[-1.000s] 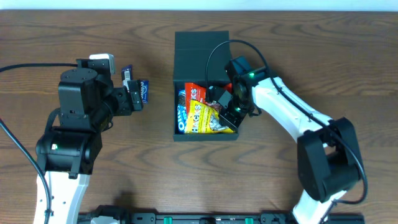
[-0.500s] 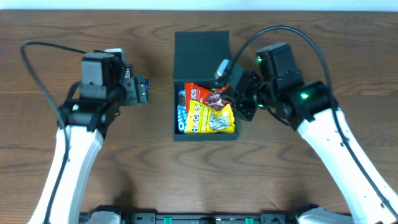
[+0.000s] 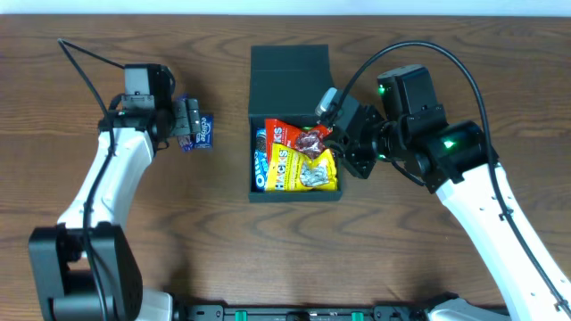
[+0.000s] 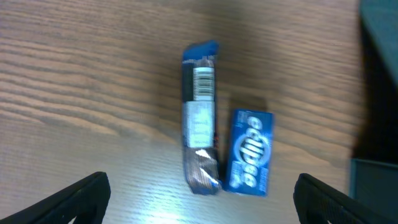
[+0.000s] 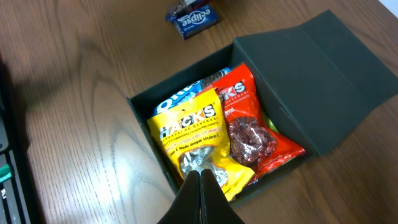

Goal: Pack container
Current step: 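Move the left gripper to the blue chocolate bar and grasp it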

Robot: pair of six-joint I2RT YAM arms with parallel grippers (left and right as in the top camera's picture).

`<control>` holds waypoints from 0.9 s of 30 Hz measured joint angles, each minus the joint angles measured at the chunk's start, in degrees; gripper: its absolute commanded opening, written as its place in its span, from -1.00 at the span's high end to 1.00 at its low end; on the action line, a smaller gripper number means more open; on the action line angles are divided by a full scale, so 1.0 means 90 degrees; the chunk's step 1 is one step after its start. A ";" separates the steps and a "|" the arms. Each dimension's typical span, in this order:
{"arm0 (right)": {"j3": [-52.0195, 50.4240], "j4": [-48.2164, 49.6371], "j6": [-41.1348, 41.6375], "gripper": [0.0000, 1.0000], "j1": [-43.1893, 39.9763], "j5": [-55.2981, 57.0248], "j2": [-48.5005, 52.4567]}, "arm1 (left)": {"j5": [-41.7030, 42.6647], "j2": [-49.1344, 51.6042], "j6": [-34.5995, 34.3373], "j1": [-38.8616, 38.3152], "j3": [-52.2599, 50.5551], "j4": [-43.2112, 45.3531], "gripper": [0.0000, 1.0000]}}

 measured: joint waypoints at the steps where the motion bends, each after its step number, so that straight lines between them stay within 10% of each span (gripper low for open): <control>1: 0.0000 0.0000 0.0000 0.96 0.0000 -0.0002 0.0000 | 0.0010 0.0083 0.0058 0.0024 0.0000 0.0061 -0.92; 11: 0.0000 -0.0053 0.0000 0.92 0.0000 0.0000 0.0000 | -0.0049 0.1183 0.0372 0.0083 0.0000 0.0816 -1.00; 27: 0.0000 -0.0053 0.0075 0.87 0.0000 0.0000 0.0000 | 0.0058 0.1702 -0.0267 0.0107 0.0000 0.1574 -0.59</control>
